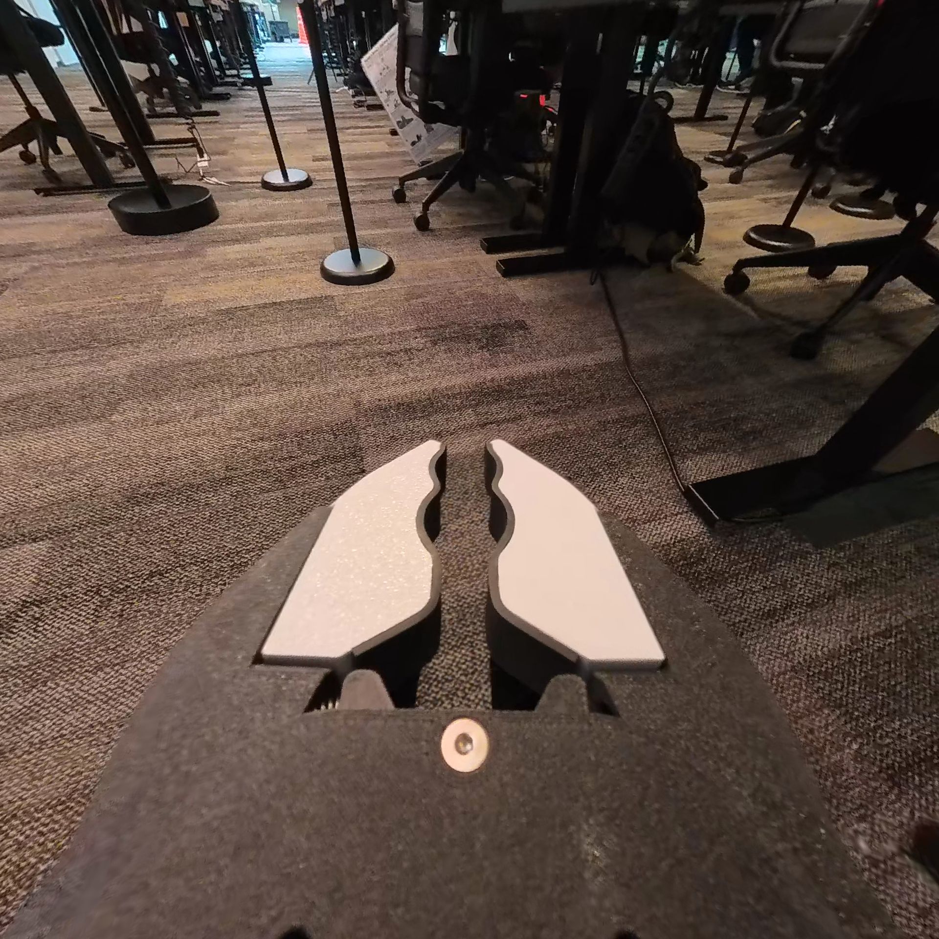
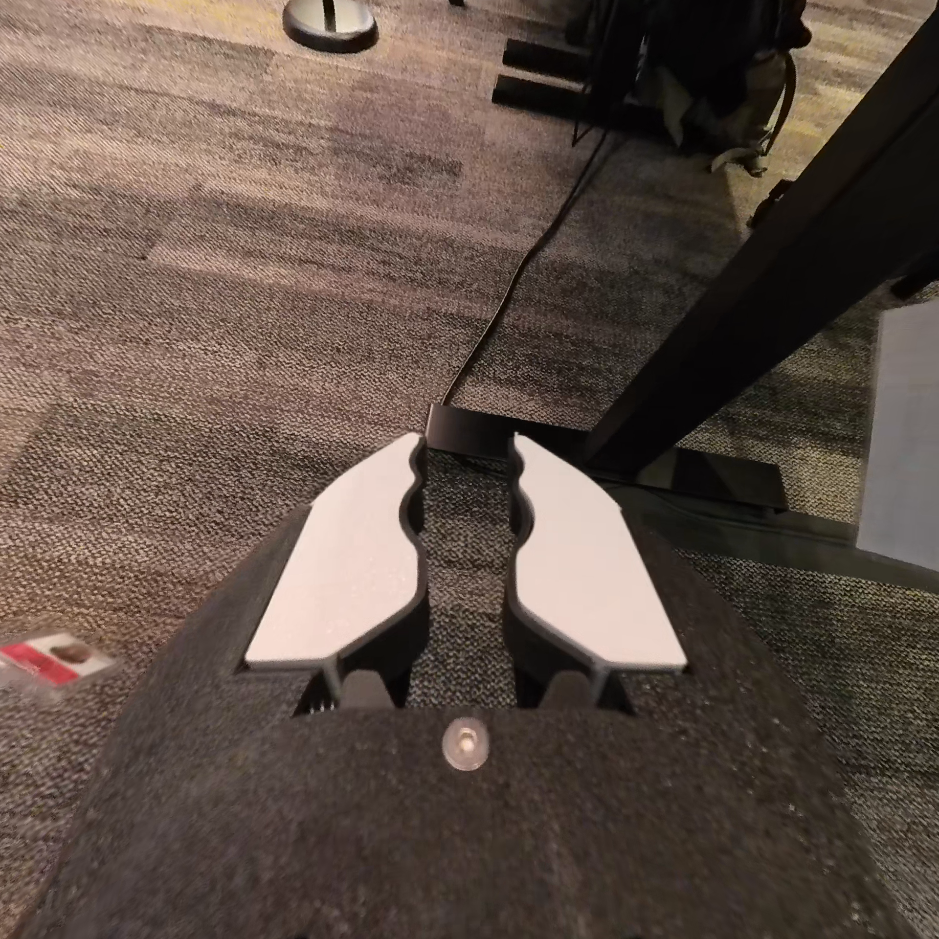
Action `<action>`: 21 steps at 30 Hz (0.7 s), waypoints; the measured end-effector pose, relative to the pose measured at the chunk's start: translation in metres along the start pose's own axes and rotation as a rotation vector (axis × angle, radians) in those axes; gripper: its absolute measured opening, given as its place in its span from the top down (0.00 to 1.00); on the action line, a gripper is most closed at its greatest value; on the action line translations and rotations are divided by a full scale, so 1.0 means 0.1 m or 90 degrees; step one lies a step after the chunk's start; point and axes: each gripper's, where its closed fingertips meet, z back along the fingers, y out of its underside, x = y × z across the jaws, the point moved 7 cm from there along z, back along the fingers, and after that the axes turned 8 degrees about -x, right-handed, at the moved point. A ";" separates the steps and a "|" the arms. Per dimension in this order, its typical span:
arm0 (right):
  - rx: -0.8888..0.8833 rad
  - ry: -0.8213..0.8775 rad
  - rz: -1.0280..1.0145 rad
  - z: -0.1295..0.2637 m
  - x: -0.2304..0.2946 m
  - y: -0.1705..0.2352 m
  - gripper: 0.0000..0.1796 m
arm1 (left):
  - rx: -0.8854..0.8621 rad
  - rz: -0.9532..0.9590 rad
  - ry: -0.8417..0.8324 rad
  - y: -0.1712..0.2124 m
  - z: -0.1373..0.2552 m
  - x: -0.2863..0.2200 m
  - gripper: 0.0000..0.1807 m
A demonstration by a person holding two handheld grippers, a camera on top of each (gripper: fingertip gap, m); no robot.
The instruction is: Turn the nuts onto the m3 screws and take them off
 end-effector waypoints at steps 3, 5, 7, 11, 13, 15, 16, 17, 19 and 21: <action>-0.011 -0.003 0.003 0.01 0.02 -0.03 0.84 | -0.002 -0.011 -0.002 -0.01 0.01 -0.02 0.93; -0.012 0.000 0.012 0.01 0.01 -0.04 0.84 | -0.006 -0.016 -0.005 -0.02 0.02 -0.02 0.93; -0.015 -0.001 0.007 0.02 0.01 -0.04 0.85 | -0.007 -0.010 -0.004 -0.02 0.03 -0.02 0.93; -0.020 0.006 0.008 0.04 0.00 -0.06 0.85 | -0.002 -0.006 0.001 -0.01 0.03 -0.03 0.93; -0.020 0.011 0.008 0.04 0.00 -0.07 0.85 | -0.003 -0.008 0.000 -0.01 0.03 -0.02 0.93; -0.017 0.013 0.007 0.06 -0.01 -0.07 0.85 | -0.003 -0.006 -0.001 -0.01 0.03 -0.01 0.93; -0.016 0.016 0.009 0.07 -0.01 -0.07 0.85 | -0.003 -0.004 -0.002 -0.01 0.02 0.00 0.93; -0.017 0.019 0.009 0.08 -0.01 -0.07 0.85 | -0.003 -0.003 -0.001 -0.01 0.02 0.00 0.93; -0.020 0.023 0.003 0.10 -0.03 -0.08 0.85 | -0.004 -0.003 -0.001 -0.01 0.01 0.00 0.93; -0.021 0.033 0.002 0.14 -0.05 -0.08 0.85 | -0.005 -0.005 0.001 -0.01 0.00 -0.02 0.93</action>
